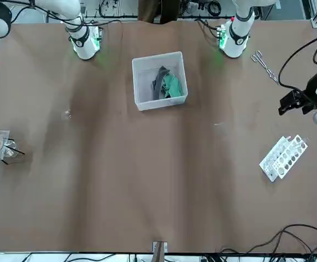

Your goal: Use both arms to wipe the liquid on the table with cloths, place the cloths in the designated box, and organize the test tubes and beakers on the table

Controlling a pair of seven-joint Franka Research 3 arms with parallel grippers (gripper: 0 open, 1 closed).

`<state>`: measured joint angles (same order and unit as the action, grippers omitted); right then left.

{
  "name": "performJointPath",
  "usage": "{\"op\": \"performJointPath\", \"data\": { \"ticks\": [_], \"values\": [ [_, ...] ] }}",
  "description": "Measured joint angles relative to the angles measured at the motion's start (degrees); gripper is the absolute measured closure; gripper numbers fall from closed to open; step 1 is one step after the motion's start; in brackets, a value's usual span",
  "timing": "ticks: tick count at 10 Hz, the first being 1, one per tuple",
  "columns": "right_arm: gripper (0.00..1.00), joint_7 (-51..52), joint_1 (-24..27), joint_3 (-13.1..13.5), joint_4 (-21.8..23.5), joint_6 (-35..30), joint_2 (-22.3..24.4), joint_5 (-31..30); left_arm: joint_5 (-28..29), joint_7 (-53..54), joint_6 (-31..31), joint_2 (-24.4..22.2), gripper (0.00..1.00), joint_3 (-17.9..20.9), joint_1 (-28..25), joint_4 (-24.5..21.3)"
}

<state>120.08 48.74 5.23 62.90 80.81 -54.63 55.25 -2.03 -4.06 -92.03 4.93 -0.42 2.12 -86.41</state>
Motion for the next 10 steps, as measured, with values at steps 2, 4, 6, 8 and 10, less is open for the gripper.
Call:
{"op": "performJointPath", "data": {
  "ticks": [2, 4, 6, 8, 10],
  "values": [
    [0.01, 0.0, 0.8, 0.0, -0.3, -0.4, 0.0, 0.0, 0.0, 0.0, 0.0, 0.0, 0.02, 0.0, 0.0, 0.0],
    [0.01, 0.0, 0.8, 0.0, -0.8, -0.7, 0.0, 0.0, 0.0, 0.0, 0.0, 0.0, 0.02, 0.0, 0.0, 0.0],
    [0.01, 0.0, 0.8, -0.1, -1.4, -1.1, 0.2, 0.0, 0.0, 0.0, 0.0, 0.0, 0.02, 0.0, 0.0, 0.0],
    [0.01, -0.1, 0.6, -0.4, -2.5, -3.3, 0.6, 0.0, 0.0, 0.0, 0.0, 0.0, 0.02, 0.0, 0.0, 0.0],
    [0.01, -2.7, -1.7, -1.0, -3.3, -6.3, 2.1, 0.0, 0.0, 0.0, 0.0, 0.0, 0.02, 0.0, 0.0, 0.0]
  ]
}}
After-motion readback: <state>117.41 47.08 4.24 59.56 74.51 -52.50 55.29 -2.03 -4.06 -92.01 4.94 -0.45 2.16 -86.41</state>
